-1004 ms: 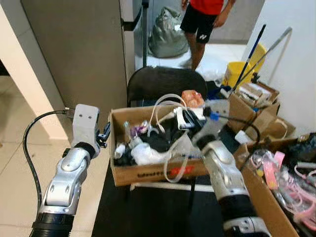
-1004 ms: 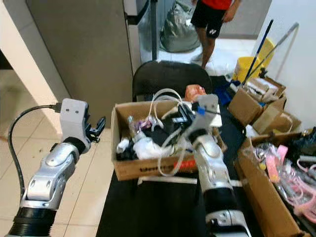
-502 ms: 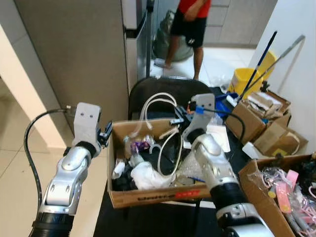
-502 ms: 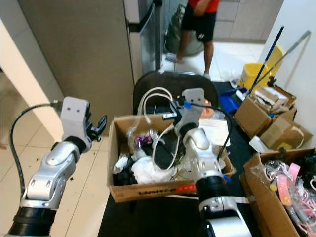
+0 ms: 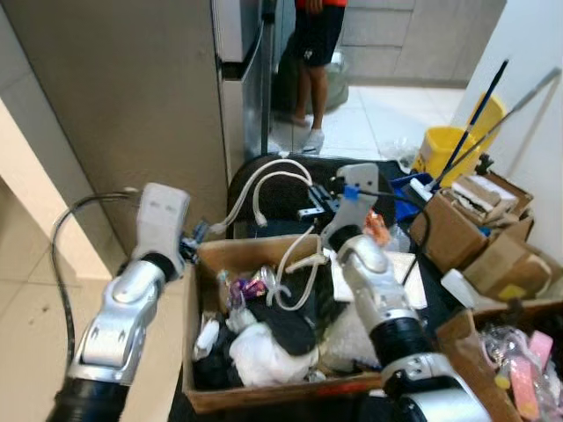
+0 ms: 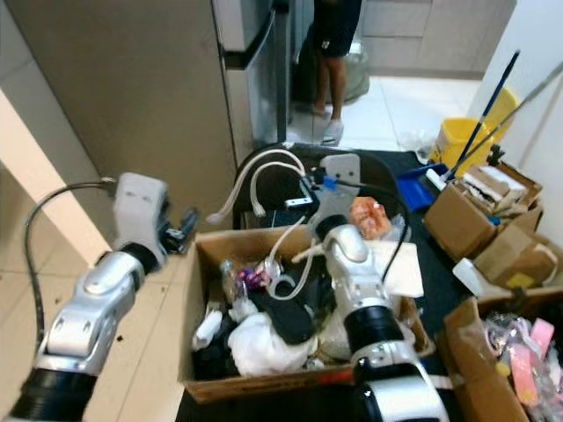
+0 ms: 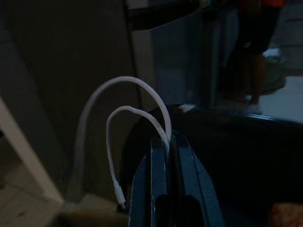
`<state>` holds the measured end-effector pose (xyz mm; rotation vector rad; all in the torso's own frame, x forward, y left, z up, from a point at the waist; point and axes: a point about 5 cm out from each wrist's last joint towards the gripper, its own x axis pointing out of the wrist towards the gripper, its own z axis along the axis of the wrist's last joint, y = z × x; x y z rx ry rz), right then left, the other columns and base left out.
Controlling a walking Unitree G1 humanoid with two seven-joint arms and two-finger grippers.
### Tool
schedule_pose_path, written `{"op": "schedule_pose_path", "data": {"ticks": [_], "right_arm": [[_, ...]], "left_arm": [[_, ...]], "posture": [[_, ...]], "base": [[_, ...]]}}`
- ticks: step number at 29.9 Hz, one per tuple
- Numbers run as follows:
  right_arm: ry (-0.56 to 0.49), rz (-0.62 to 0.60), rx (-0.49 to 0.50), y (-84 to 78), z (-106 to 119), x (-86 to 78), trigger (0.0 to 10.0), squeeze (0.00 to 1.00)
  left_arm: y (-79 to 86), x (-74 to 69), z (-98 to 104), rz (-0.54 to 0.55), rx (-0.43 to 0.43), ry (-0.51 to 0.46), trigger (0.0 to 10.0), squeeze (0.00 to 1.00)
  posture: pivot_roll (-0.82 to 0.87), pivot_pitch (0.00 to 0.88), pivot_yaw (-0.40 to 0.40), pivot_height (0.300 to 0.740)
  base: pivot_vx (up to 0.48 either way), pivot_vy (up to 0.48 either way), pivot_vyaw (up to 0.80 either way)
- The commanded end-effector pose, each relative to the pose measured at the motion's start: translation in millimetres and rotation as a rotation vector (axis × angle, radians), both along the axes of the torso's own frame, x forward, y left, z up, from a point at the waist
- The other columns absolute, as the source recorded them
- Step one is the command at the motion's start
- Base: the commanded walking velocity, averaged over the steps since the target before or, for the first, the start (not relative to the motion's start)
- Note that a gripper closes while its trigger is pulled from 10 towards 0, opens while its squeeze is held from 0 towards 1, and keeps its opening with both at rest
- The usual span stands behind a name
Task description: Picking trash to rubbish bin
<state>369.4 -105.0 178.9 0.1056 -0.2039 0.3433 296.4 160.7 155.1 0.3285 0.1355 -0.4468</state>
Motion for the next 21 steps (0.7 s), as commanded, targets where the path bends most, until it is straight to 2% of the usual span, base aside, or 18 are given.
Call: {"op": "schedule_pose_path", "data": {"ticks": [1,3,5,12,13,14,15,18,21], "right_arm": [[0.033,0.003,-0.034,2.7,-11,-0.4,10.0,0.00],[0.034,0.000,-0.045,2.1,-12,-0.1,10.0,0.00],[0.045,-0.034,-0.091,-2.7,-18,0.7,10.0,0.00],[0.110,0.018,-0.187,-1.3,-36,-3.4,10.0,0.00],[0.113,0.019,-0.229,-1.8,-39,-4.2,10.0,0.36],[0.113,0.019,-0.229,-1.8,-39,-4.2,10.0,0.36],[0.118,0.017,-0.261,-2.6,-41,-4.7,10.0,1.00],[0.175,-0.003,-0.378,-12.4,-52,-4.5,10.0,1.00],[0.166,-0.029,-0.405,-19.1,-49,-3.3,10.0,1.00]], "left_arm": [[-4.3,-14.5,-15,-0.149,0.106,0.120,10.0,0.00],[-3.9,-17.8,-17,-0.175,0.125,0.143,10.0,0.00],[-2.8,-27.0,-24,-0.219,0.145,0.216,10.0,0.00],[-3.6,-30.5,-29,-0.221,0.168,0.261,10.0,0.00],[-3.5,-31.0,-28,-0.230,0.173,0.267,10.0,0.00],[-3.5,-31.0,-28,-0.230,0.173,0.267,10.0,0.00],[-3.3,-31.4,-28,-0.236,0.177,0.273,10.0,0.00],[-2.6,-32.1,-27,-0.241,0.189,0.288,10.0,0.00],[-2.5,-30.6,-27,-0.231,0.188,0.288,10.0,0.00]], "posture": [[0.09,0.086,0.007,0.740],[0.09,0.086,0.007,0.740],[0.10,0.088,0.003,0.740],[0.10,0.091,-0.004,0.740],[0.10,0.091,-0.005,0.740],[0.10,0.091,-0.005,0.740],[0.10,0.091,-0.005,0.740],[0.10,0.090,-0.002,0.740],[0.10,0.093,0.003,0.740]], "base": [[0.000,0.000,0.00],[0.000,0.000,0.00],[0.000,0.000,0.00],[0.000,0.000,0.00],[0.000,0.000,0.00],[0.000,0.000,0.00],[0.000,0.000,0.00],[0.000,0.000,0.00],[0.000,0.000,0.00]]}}
